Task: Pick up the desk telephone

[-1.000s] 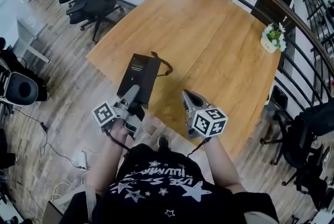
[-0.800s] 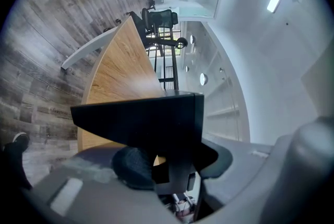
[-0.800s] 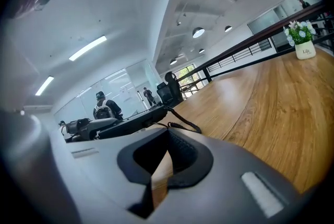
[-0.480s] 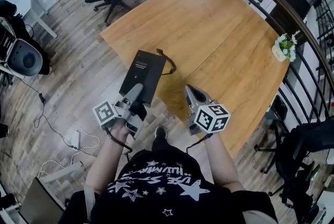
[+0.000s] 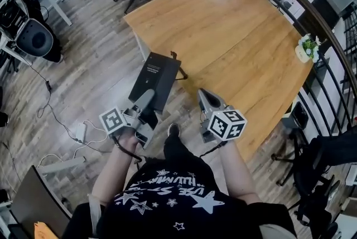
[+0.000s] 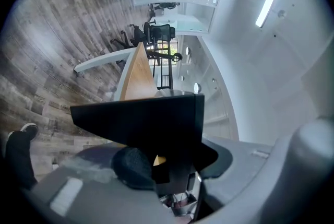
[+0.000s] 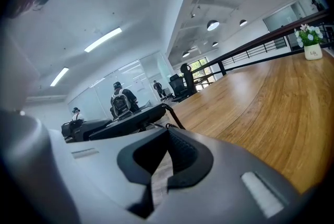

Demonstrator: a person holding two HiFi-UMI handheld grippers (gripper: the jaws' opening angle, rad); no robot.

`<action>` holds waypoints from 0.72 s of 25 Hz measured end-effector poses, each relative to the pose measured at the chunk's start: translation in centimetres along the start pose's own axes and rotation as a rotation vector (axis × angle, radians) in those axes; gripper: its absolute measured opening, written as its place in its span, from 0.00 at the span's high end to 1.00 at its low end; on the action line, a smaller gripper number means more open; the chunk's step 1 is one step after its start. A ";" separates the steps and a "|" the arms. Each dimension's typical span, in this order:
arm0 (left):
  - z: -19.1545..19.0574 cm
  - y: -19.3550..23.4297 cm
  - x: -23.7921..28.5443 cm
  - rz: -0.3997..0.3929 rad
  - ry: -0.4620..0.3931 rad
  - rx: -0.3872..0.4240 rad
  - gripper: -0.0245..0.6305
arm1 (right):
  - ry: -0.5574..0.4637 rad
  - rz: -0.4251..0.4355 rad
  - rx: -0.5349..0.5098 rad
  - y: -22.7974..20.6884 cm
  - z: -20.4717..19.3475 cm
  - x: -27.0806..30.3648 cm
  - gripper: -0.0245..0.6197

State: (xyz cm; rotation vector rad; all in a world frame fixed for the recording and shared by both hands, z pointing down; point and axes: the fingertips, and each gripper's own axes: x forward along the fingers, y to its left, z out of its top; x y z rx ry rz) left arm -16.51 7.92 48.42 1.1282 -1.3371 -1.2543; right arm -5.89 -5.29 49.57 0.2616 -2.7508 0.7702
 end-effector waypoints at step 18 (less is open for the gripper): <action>-6.0 -0.4 -13.0 0.045 -0.043 0.040 0.68 | 0.026 0.031 0.027 7.7 -6.9 -8.4 0.96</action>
